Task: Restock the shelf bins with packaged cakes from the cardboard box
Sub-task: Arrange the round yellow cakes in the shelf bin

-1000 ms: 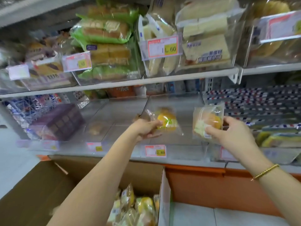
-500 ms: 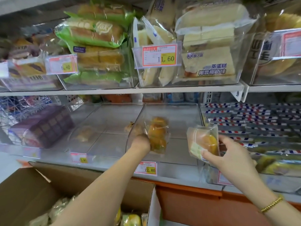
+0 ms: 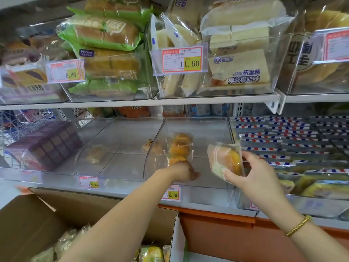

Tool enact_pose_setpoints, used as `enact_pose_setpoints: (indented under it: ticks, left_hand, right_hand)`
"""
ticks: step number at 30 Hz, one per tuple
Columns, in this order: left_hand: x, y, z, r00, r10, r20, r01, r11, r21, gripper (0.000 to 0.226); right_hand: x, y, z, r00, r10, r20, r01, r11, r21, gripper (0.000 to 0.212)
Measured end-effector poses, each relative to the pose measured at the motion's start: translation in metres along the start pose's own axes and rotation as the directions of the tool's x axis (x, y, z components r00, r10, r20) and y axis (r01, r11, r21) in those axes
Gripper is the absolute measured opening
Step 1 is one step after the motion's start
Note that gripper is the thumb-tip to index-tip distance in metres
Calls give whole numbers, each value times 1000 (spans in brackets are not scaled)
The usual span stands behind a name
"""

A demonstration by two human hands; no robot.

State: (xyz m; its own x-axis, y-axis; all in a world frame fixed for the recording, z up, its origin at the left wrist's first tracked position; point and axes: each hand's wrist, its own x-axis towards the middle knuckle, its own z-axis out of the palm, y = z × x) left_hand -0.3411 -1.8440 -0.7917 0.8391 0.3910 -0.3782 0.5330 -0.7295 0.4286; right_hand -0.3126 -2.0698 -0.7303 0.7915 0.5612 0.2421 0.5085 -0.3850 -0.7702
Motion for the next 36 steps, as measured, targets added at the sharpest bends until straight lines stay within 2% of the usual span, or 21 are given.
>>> enact_pose_setpoints:
  ticks: [4, 6, 9, 12, 16, 18, 19, 20, 21, 22, 23, 25, 27, 29, 31, 33, 36]
  left_hand:
    - [11, -2, -6, 986, -68, 149, 62, 997, 43, 49]
    - [12, -5, -6, 988, -68, 138, 61, 997, 53, 49]
    - [11, -8, -2, 998, -40, 45, 32, 986, 162, 53]
    - [4, -10, 4, 998, 19, 63, -30, 983, 181, 50]
    - [-13, -10, -6, 997, 19, 74, -23, 998, 51, 35]
    - [-32, -11, -21, 1000, -6, -20, 3, 985, -170, 27]
    - [-44, -12, -30, 999, -30, -41, 12, 925, -379, 28]
    - [-56, -14, -38, 999, -42, -11, 26, 788, -615, 34]
    - [-68, -16, -45, 999, -10, 43, 41, 593, -804, 44]
    - [-77, -18, -51, 995, 41, 90, 65, 419, -906, 56]
    - [-84, -19, -54, 991, 70, 112, 83, 326, -942, 65]
    - [-94, -16, -56, 993, 80, 91, 65, 288, -955, 71]
    - [-101, -14, -56, 998, 46, 44, 29, 294, -955, 69]
    - [-104, -18, -56, 999, 32, 28, 20, 220, -975, 64]
    - [-108, -21, -57, 998, 46, 42, 35, 144, -989, 62]
    - [-111, -21, -57, 996, 74, 45, 34, 142, -989, 56]
    - [-113, -21, -59, 995, 91, -41, -55, 165, -985, 35]
  right_hand:
    - [0, -2, 6, 1000, -13, -4, 13, 1000, -2, 42]
    - [1, -4, 11, 1000, -27, -11, 27, 1000, -4, 41]
    - [4, -7, 19, 999, -45, -15, 45, 999, -11, 38]
    - [8, -7, 29, 999, -36, -15, 36, 999, -15, 32]
    - [12, -1, 44, 1000, -29, -7, 28, 995, -96, 39]
    - [14, 1, 49, 999, -36, -18, 33, 989, -146, 41]
    - [15, 1, 51, 998, -49, -30, 43, 984, -172, 43]
    - [15, 1, 54, 997, -67, -41, 57, 976, -212, 46]
    - [16, -1, 57, 995, -92, -50, 76, 962, -264, 51]
    - [17, -1, 63, 989, -136, -53, 111, 940, -321, 57]
    - [17, -1, 68, 978, -203, -49, 171, 913, -370, 62]
    - [16, -3, 79, 918, -390, -65, 330, 846, -419, 68]
    - [18, -4, 85, 817, -568, -101, 479, 765, -431, 67]
    - [21, -6, 84, 714, -688, -130, 593, 693, -410, 61]
    - [23, -9, 80, 625, -770, -131, 687, 621, -378, 59]
    - [24, -12, 76, 550, -826, -124, 751, 554, -359, 61]
    - [22, -19, 74, 531, -835, -145, 770, 546, -330, 60]
